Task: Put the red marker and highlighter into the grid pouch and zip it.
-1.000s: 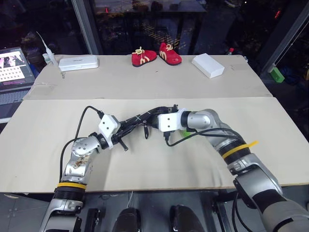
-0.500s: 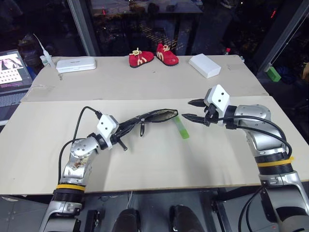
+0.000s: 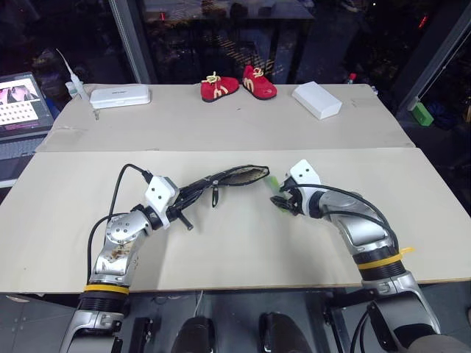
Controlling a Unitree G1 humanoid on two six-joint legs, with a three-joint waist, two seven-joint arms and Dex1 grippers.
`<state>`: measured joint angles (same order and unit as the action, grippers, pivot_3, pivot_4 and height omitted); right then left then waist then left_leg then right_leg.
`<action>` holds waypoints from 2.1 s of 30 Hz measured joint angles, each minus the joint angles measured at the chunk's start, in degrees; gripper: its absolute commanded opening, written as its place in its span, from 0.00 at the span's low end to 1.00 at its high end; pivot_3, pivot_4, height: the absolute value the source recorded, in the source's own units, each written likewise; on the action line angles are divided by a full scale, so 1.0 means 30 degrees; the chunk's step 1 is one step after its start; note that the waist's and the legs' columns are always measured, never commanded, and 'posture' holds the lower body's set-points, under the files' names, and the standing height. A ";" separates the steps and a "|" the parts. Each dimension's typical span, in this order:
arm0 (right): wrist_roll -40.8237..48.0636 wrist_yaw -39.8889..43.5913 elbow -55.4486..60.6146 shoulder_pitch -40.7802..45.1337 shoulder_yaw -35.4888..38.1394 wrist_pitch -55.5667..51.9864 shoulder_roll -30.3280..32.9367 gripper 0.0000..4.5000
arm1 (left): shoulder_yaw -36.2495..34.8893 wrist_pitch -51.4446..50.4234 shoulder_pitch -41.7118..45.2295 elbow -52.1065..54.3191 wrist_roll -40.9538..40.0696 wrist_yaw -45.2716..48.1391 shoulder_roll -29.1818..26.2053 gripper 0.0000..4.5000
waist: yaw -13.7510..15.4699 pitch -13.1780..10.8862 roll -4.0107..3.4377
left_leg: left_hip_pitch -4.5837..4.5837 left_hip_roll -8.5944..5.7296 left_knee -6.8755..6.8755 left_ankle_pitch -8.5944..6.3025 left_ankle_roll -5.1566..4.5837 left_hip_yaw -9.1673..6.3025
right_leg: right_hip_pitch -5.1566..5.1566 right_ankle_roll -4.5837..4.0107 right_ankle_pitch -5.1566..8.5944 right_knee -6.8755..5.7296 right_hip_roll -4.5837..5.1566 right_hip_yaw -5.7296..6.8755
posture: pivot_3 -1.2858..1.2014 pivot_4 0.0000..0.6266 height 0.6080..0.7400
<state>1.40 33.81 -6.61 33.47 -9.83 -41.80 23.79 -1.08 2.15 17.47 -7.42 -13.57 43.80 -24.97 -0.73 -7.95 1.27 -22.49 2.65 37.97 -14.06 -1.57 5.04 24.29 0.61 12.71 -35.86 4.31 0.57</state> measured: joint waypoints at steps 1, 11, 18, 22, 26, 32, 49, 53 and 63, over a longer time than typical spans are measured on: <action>-0.0019 -0.0071 0.0000 0.0000 -0.0036 -0.0001 -0.0044 0.62 | 0.0000 0.0000 0.0000 0.0000 0.0001 -0.0005 0.0011 0.00 | -0.0002 0.0000 0.0001 | 0.0003 0.0004 0.0000 0.0000 0.0000 -0.0001 | -0.0007 0.0000 0.0000 0.0001 -0.0006 0.0005 | 0.52 0.24 1.00; 0.0433 -0.0447 -0.0301 -0.0029 0.0360 -0.0214 -0.0830 0.40 | -0.0005 0.0001 -0.0001 -0.0001 0.0000 -0.0030 0.0086 0.00 | -0.0110 0.0003 0.0005 | 0.0038 0.0013 0.0000 0.0000 0.0001 0.0001 | -0.0027 0.0001 0.0000 -0.0015 -0.0013 -0.0013 | 0.52 0.24 1.00; 0.0795 -0.0422 -0.0569 0.0068 0.0571 -0.0378 -0.0931 0.24 | -0.0008 0.0003 -0.0005 -0.0001 0.0000 -0.0139 0.0112 0.00 | -0.0099 0.0004 0.0005 | 0.0049 0.0013 0.0000 0.0000 0.0001 0.0000 | -0.0037 0.0001 0.0000 -0.0017 -0.0011 -0.0013 | 0.52 0.24 1.00; 0.0270 -0.1054 -0.1783 0.0822 0.0559 0.0864 -0.0441 0.24 | -0.0031 0.0003 -0.0048 0.0034 -0.0001 -0.0158 0.0116 0.00 | -0.0071 0.0002 0.0004 | 0.0025 -0.0001 0.0000 0.0001 0.0000 0.0004 | -0.0009 0.0002 0.0000 -0.0017 -0.0001 -0.0017 | 0.52 0.24 1.00; 0.0042 -0.1150 -0.2268 0.2509 0.1555 0.4171 0.0575 0.24 | -0.0109 0.0003 -0.0169 0.0046 -0.0002 -0.0165 0.0061 0.00 | -0.0049 -0.0005 -0.0006 | -0.0057 0.0001 -0.0007 0.0000 0.0000 -0.0002 | 0.0057 0.0007 0.0003 0.0007 -0.0011 0.0001 | 0.52 0.24 1.00; 0.0781 0.2236 -0.0529 0.3448 0.2129 0.8587 0.2487 0.24 | -0.0104 -0.0003 -0.0196 0.0117 -0.0003 -0.0162 0.0045 0.00 | 0.0001 -0.0004 -0.0006 | -0.0093 0.0016 -0.0016 -0.0003 -0.0005 -0.0002 | 0.0061 0.0008 0.0003 0.0033 -0.0016 0.0039 | 0.52 0.24 1.00; -0.1523 0.7042 0.0926 0.1344 -0.1612 1.3134 0.4485 0.24 | -0.0132 -0.0003 -0.0208 0.0148 -0.0004 -0.0175 0.0173 0.00 | 0.0015 -0.0006 -0.0001 | -0.0020 0.0007 0.0000 0.0000 -0.0005 0.0000 | 0.0014 0.0017 0.0003 0.0012 -0.0010 -0.0003 | 0.52 0.24 1.00; -0.2385 0.6993 0.0391 0.1553 -0.2159 1.3410 0.4324 0.24 | -0.0127 -0.0003 -0.0206 0.0149 -0.0003 -0.0173 0.0189 0.00 | 0.0017 -0.0006 -0.0002 | -0.0028 -0.0011 0.0001 0.0000 -0.0006 0.0000 | 0.0013 0.0018 0.0002 0.0023 0.0007 -0.0006 | 0.52 0.24 1.00; -0.4706 0.5954 -0.2166 0.3637 -0.3314 1.3835 0.2651 0.24 | -0.0077 -0.0010 -0.0172 0.0052 0.0011 -0.0164 0.0222 0.00 | -0.0019 -0.0006 -0.0002 | -0.0028 0.0003 0.0000 0.0000 -0.0005 0.0009 | 0.0023 0.0016 0.0002 0.0007 -0.0013 0.0004 | 0.52 0.24 1.00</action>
<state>-12.72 51.67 -13.11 44.38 -19.77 -0.29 31.74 -1.31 2.12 16.96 -7.26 -13.53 43.31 -24.31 -0.78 -7.97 1.27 -22.57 2.66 37.97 -14.06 -1.58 5.06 24.36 0.66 12.72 -35.84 4.27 0.58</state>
